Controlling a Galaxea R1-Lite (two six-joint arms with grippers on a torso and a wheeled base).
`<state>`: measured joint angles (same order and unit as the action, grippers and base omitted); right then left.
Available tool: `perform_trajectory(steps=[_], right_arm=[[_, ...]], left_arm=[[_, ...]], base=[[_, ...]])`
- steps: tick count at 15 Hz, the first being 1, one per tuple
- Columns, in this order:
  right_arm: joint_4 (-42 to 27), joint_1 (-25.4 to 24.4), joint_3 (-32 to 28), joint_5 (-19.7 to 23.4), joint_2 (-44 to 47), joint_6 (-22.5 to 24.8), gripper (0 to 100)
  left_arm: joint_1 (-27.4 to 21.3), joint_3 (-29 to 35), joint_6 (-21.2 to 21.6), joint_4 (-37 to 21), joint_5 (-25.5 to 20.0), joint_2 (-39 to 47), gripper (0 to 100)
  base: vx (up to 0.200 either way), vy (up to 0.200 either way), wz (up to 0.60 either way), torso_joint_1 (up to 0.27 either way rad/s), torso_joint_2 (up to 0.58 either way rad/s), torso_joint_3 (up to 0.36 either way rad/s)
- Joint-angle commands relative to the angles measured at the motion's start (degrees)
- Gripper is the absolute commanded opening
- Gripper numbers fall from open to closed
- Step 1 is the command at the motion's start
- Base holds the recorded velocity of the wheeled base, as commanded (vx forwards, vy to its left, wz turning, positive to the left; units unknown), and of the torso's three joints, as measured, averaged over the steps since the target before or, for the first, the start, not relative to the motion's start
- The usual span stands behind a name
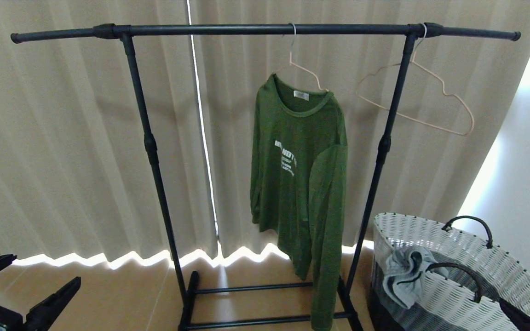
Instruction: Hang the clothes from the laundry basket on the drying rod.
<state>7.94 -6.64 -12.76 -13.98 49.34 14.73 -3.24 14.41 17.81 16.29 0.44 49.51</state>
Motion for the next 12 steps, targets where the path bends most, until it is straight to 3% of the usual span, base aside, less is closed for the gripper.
perform_trajectory(steps=[1, 5, 8, 11, 12], right_arm=[[0.1, 0.0, -0.1, 0.1, 0.4, 0.0, 100], [0.5, -0.2, -0.5, 1.0, 0.8, 0.0, 100], [5.2, 0.9, 1.2, 8.9, 0.9, -0.2, 100], [5.2, 1.8, 1.6, 9.3, 1.1, -0.1, 100], [5.2, 1.8, 1.7, 9.3, 1.1, -0.1, 100]], left_arm=[[0.0, -0.1, 0.0, 0.1, 0.0, 0.2, 100], [-0.1, 0.1, 0.1, 0.1, 0.0, 0.9, 100], [-0.1, 0.0, 0.1, 0.1, 0.0, 1.0, 100], [-0.1, -0.2, 0.7, 0.1, 0.0, 0.9, 100], [-0.1, -0.3, 0.7, 0.1, 0.0, 0.9, 100]], base=[[0.000, 0.000, 0.00, -0.188, 0.45, 0.261], [0.000, 0.000, 0.00, -0.153, 0.38, 0.211], [0.000, 0.000, 0.00, -0.028, 0.07, 0.032], [0.000, 0.000, 0.00, 0.000, 0.00, 0.000], [0.000, -0.200, 0.00, 0.002, 0.00, 0.007]])
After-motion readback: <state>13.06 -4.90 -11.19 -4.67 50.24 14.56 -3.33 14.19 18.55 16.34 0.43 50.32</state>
